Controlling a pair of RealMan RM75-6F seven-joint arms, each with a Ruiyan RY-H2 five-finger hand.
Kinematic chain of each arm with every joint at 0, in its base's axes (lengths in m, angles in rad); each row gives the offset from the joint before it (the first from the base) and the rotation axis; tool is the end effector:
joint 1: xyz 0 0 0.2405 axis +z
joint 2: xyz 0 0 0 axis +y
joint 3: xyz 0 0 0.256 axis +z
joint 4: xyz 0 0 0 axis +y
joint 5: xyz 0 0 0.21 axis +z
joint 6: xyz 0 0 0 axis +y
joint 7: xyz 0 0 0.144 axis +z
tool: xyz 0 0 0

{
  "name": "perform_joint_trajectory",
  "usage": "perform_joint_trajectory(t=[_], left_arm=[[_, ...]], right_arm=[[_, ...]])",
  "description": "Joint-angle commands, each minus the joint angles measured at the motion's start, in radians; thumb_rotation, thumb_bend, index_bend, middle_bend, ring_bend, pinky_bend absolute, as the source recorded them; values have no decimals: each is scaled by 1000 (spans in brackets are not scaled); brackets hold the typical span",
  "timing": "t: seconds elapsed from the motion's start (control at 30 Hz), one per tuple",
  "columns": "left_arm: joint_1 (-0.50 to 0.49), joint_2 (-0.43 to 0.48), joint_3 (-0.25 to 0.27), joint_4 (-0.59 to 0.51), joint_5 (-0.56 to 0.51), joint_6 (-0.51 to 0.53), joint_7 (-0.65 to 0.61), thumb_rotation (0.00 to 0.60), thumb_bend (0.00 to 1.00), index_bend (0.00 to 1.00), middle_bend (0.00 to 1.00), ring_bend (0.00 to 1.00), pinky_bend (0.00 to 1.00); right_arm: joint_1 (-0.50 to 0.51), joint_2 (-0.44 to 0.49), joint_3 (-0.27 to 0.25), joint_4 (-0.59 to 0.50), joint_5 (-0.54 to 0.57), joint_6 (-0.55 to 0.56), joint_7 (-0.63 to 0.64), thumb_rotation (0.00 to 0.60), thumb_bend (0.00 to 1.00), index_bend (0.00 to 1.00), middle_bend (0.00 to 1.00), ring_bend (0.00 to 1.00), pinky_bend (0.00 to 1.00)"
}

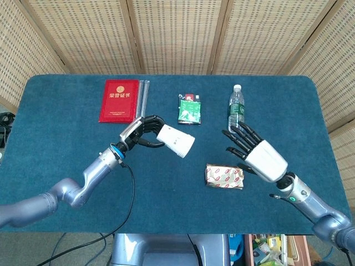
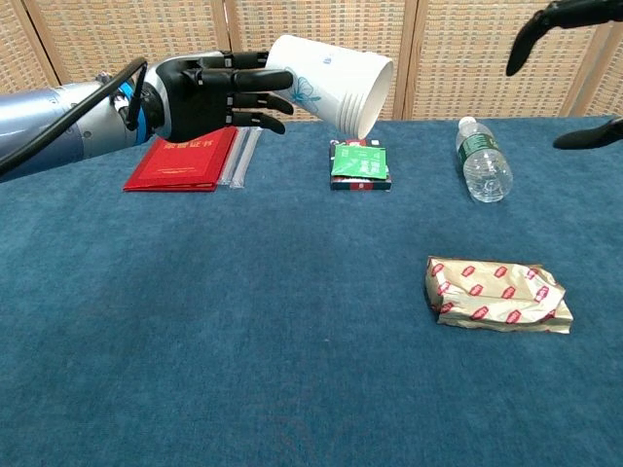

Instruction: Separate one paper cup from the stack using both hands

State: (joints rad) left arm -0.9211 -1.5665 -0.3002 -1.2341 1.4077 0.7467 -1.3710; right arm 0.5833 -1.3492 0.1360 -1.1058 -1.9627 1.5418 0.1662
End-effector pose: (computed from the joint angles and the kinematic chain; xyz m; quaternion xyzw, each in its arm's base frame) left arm -0.0853 0.4078 -0.0090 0.4144 0.7361 0.5351 0.0068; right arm -0.1939 -0.3209 0.1158 0.7531 -0.0557 0.5408 0.3706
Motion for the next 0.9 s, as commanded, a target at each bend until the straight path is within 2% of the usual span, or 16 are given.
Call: perform_joint_trajectory(t=[0.03,0.43,0.7,0.9], left_arm=[[-17,-15,-6,13,-15,-27,-23,600,125,538,506,447,458],[-57,-97,5,74,-21,-71,-71,600,127,537,506,447,458],[-63,-127,4,82,-28,-70,-74,600,128,537,506,447,458],[-67,-139,1,87,-37,-76,-65,600,128,538,507,447,458]], right_arm=[[39,-27,6,2,-9,-21,-14,600,180,419,149,0,0],[179,-75,19,35,-20,-62,-43,600,241,437,162,0,0],[217,-90,0,45,0,-93,-64,600,259,443,166,0,0],[224,-110,-13,71,-1,-53,-61,600,271,499,187,0,20]])
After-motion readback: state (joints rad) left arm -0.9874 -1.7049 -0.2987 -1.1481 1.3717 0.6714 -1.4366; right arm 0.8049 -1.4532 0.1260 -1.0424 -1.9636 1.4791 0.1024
